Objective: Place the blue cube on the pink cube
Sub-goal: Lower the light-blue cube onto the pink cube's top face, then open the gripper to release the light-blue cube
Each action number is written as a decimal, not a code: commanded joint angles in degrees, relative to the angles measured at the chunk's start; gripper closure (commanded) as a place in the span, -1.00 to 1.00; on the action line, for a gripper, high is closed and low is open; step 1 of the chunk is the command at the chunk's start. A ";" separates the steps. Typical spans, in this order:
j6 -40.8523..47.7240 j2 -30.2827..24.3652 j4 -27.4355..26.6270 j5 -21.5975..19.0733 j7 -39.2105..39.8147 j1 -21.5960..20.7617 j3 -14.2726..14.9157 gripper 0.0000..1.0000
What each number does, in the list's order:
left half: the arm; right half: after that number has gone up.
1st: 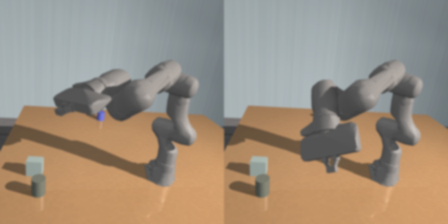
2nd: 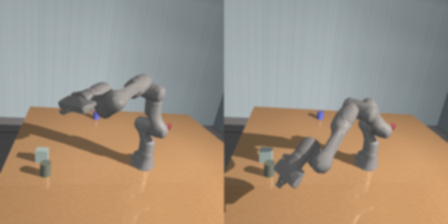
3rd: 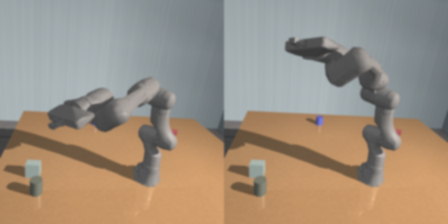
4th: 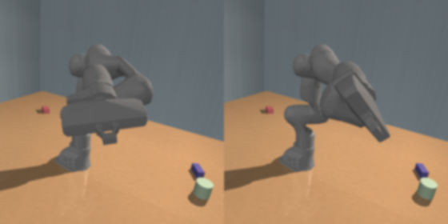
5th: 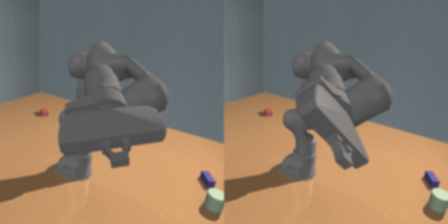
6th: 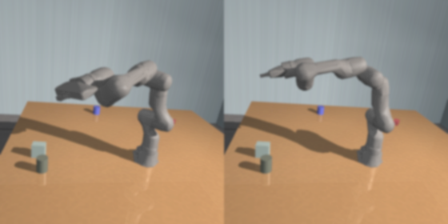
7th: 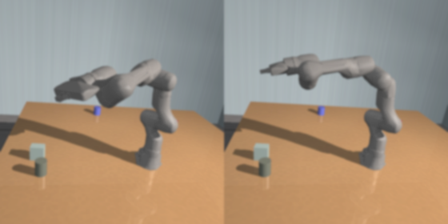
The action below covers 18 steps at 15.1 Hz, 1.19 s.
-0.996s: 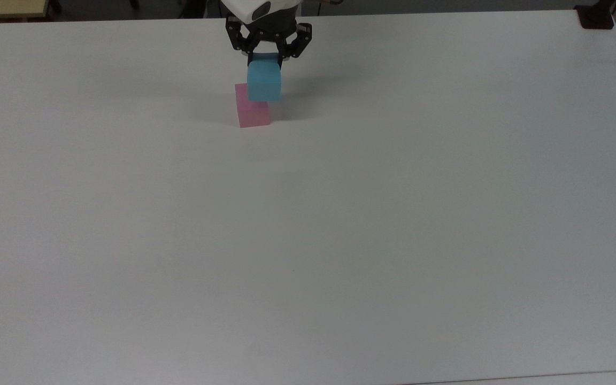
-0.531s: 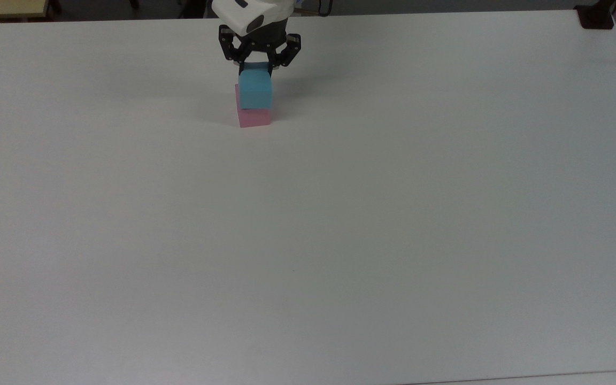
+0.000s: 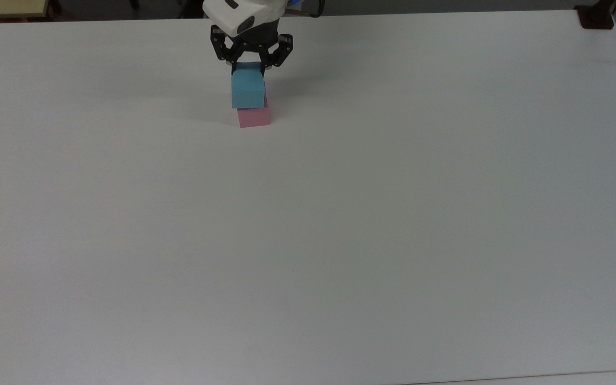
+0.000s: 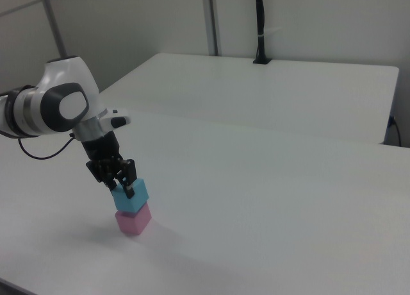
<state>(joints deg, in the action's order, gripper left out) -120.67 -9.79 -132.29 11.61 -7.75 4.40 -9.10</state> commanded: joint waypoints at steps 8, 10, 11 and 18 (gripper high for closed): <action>0.08 -1.20 -2.53 0.87 0.90 -0.44 -0.39 0.03; 1.05 -1.20 -2.44 0.79 0.63 -0.44 -0.39 -0.33; 1.58 -1.29 -2.27 0.79 0.54 -0.35 -0.39 -0.50; 6.23 -1.46 0.54 0.79 0.28 0.35 -0.30 -1.00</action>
<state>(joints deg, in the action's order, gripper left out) -117.92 -9.87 -133.22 11.61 -7.39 4.35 -9.33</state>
